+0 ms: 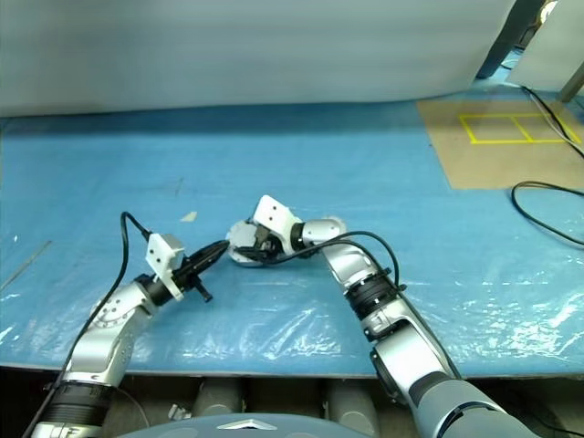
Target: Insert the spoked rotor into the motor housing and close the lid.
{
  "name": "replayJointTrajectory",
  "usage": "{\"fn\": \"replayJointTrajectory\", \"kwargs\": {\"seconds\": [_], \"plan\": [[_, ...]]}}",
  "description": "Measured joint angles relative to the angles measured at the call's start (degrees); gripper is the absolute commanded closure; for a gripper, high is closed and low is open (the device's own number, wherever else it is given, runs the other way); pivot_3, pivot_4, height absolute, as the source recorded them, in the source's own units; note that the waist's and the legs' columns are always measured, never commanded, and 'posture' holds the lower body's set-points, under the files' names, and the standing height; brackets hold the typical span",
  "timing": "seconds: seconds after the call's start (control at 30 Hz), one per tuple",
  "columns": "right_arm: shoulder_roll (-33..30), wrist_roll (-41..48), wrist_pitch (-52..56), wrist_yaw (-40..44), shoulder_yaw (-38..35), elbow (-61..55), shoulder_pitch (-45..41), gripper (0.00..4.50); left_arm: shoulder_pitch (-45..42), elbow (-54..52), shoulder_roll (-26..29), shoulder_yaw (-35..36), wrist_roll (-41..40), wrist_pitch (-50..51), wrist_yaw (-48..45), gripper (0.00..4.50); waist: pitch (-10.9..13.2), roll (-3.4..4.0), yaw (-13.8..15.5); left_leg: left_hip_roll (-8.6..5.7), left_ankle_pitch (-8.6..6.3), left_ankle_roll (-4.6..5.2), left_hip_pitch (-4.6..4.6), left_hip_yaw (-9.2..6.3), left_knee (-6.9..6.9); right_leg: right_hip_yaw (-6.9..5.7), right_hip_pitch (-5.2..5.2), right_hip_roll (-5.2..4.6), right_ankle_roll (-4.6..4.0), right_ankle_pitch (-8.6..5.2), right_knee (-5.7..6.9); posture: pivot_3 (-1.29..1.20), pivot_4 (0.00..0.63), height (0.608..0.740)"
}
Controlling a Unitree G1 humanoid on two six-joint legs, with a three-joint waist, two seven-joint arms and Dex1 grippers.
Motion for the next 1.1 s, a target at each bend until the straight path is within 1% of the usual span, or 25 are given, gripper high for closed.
{"fn": "replayJointTrajectory", "kwargs": {"seconds": [0.17, 0.27, 0.3, 0.37, 0.4, 0.53, 0.8, 0.9, 1.1], "plan": [[-0.50, -0.22, 0.15, -0.22, -0.01, 0.05, -0.03, 1.51, -3.02, 0.67, 1.82, -1.95, 4.33, 1.45, 0.93, 4.50, -0.11, 0.14, 0.07, -0.05, -0.01, 0.01, 0.18, 0.00, 0.00, 0.00, 0.23, -0.07, 0.01, 0.00, -0.01, 0.00, 0.150, 0.740], [-0.63, -0.19, 0.71, -0.22, -0.18, -0.16, -0.02, 1.51, -3.58, 0.41, 1.87, -2.50, 5.16, 2.57, 1.46, 4.50, -0.16, 0.23, 0.15, -0.09, -0.01, 0.02, 0.32, 0.00, -0.03, 0.01, 0.35, -0.21, 0.02, -0.01, -0.01, 0.00, 0.150, 0.740], [-0.68, -0.18, 1.11, -0.18, -0.32, -0.34, 0.01, 0.77, -3.79, 0.21, 1.87, -2.69, 5.44, 2.98, 1.69, 4.50, -0.16, 0.23, 0.21, -0.09, -0.01, 0.03, 0.36, 0.00, -0.04, 0.01, 0.36, -0.23, 0.02, -0.01, -0.02, 0.00, 0.150, 0.740], [-0.64, 0.12, 1.48, 0.45, -0.32, -0.77, 0.32, 0.13, -4.05, -0.02, 1.92, -2.81, 5.76, 3.34, 1.87, 4.50, -0.16, 0.23, 0.24, -0.09, -0.02, 0.03, 0.37, 0.00, -0.05, 0.01, 0.36, -0.25, 0.02, -0.01, -0.03, 0.00, 0.150, 0.740], [-0.57, 0.32, 1.51, 0.85, -0.30, -1.01, 0.53, 0.03, -4.11, -0.19, 1.93, -2.80, 5.77, 3.67, 1.89, 4.50, -0.16, 0.23, 0.24, -0.09, -0.02, 0.03, 0.36, 0.00, -0.05, 0.01, 0.35, -0.25, 0.02, -0.01, -0.04, 0.00, 0.150, 0.740], [-0.30, 0.90, 1.42, 1.32, -0.88, -1.20, 0.66, 0.03, -4.15, -0.92, 1.98, -2.78, 5.76, 4.54, 1.94, 4.50, -0.16, 0.23, 0.25, -0.10, -0.01, 0.03, 0.32, 0.00, -0.05, 0.00, 0.25, -0.25, 0.02, -0.01, -0.08, 0.00, 0.150, 0.740], [0.25, 6.24, 1.77, 4.71, -4.35, -2.19, 2.12, 0.03, -3.94, -2.32, 2.65, -2.79, 5.63, 5.87, 1.82, 4.50, -0.16, 0.23, 0.23, -0.13, 0.00, 0.02, -0.27, -0.01, -0.12, -0.07, -0.21, -0.22, 0.02, -0.01, -0.18, 0.00, 0.150, 0.740], [1.29, 9.04, 4.09, 4.00, -6.79, -2.46, 2.49, 0.03, -3.95, -2.47, 2.68, -2.76, 5.59, 6.16, 1.83, 4.50, -0.15, 0.23, 0.23, -0.13, 0.00, 0.02, -0.27, -0.01, -0.13, -0.08, -0.26, -0.21, 0.02, -0.01, -0.18, 0.00, 0.150, 0.740], [0.41, 11.37, 8.00, 0.68, -10.94, -4.01, 3.22, 0.03, -3.96, -2.52, 2.71, -2.79, 5.57, 6.34, 1.82, 4.50, -0.15, 0.23, 0.25, -0.14, 0.00, 0.02, -0.26, -0.01, -0.11, -0.08, -0.26, -0.21, 0.02, -0.01, -0.19, 0.00, 0.150, 0.740]]}}
